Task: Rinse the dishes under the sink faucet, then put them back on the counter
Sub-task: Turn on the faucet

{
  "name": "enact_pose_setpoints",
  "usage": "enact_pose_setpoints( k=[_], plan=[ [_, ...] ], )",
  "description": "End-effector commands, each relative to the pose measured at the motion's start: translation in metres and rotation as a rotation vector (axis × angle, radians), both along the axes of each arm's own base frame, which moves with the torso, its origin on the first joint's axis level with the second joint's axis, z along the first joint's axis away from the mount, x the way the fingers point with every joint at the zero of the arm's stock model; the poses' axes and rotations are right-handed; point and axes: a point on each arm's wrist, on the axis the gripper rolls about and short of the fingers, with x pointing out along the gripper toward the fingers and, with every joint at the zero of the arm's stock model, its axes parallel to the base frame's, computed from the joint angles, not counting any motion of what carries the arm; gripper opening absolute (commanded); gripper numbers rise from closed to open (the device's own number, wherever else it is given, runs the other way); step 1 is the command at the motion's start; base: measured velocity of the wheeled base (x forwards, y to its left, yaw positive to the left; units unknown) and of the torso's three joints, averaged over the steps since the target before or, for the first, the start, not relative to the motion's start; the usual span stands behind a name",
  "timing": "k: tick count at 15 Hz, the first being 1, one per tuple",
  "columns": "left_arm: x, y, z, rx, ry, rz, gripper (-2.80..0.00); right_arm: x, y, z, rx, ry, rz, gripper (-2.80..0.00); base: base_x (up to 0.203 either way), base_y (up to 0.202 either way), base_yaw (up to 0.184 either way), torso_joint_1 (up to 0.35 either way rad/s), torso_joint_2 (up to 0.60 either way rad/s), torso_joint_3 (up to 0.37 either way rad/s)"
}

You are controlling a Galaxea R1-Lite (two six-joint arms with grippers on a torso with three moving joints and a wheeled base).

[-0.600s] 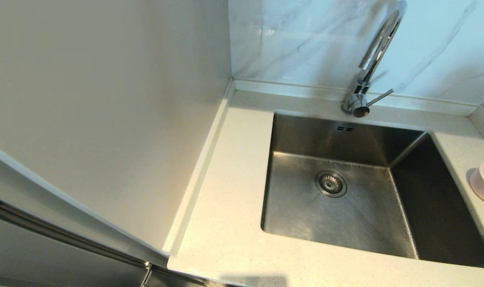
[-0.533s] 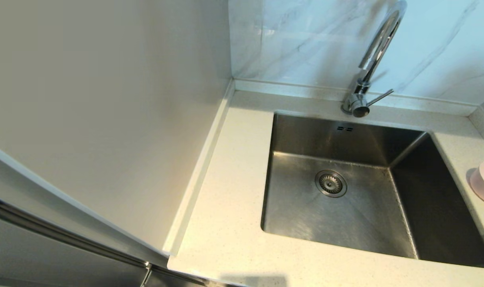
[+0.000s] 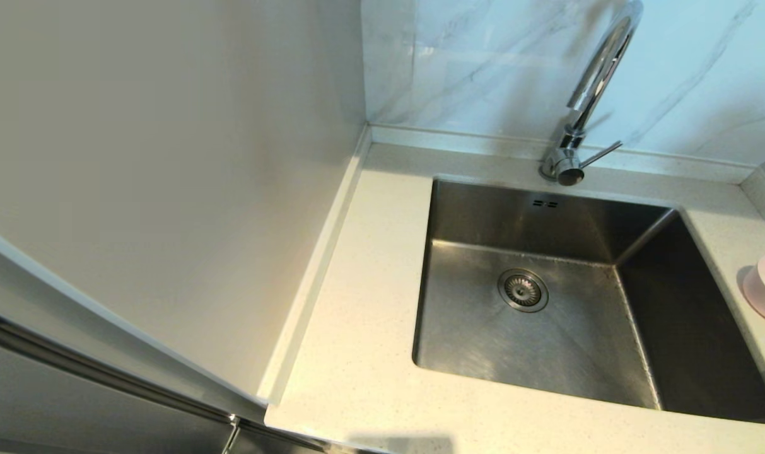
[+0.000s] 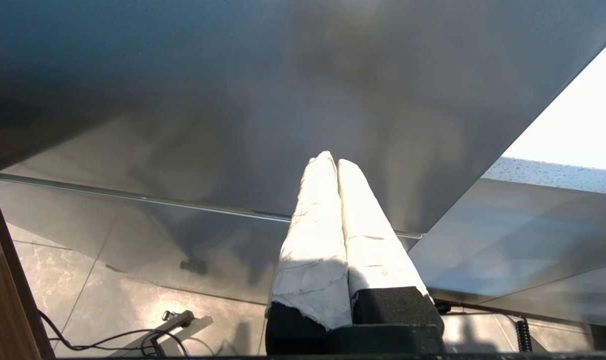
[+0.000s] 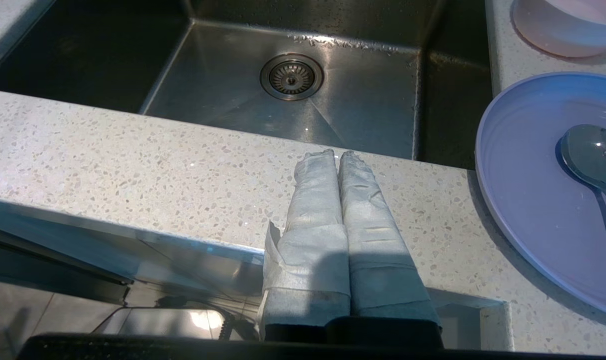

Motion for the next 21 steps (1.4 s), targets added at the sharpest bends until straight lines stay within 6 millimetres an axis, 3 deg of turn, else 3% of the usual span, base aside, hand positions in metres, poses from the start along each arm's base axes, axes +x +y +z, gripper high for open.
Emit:
enact_pose_setpoints(
  k=[1,21],
  plan=[
    [0.0,0.0,0.0,0.0,0.0,-0.001,-2.8,0.0007,0.0,-0.0025,0.0,0.01,-0.001,-2.8,0.0,0.0,0.0,0.0,0.0,0.0],
    [0.0,0.0,0.0,0.0,0.0,0.0,-2.8,0.0007,-0.0001,-0.0025,0.003,0.01,-0.002,-2.8,0.0,0.0,0.0,0.0,0.0,0.0]
  ],
)
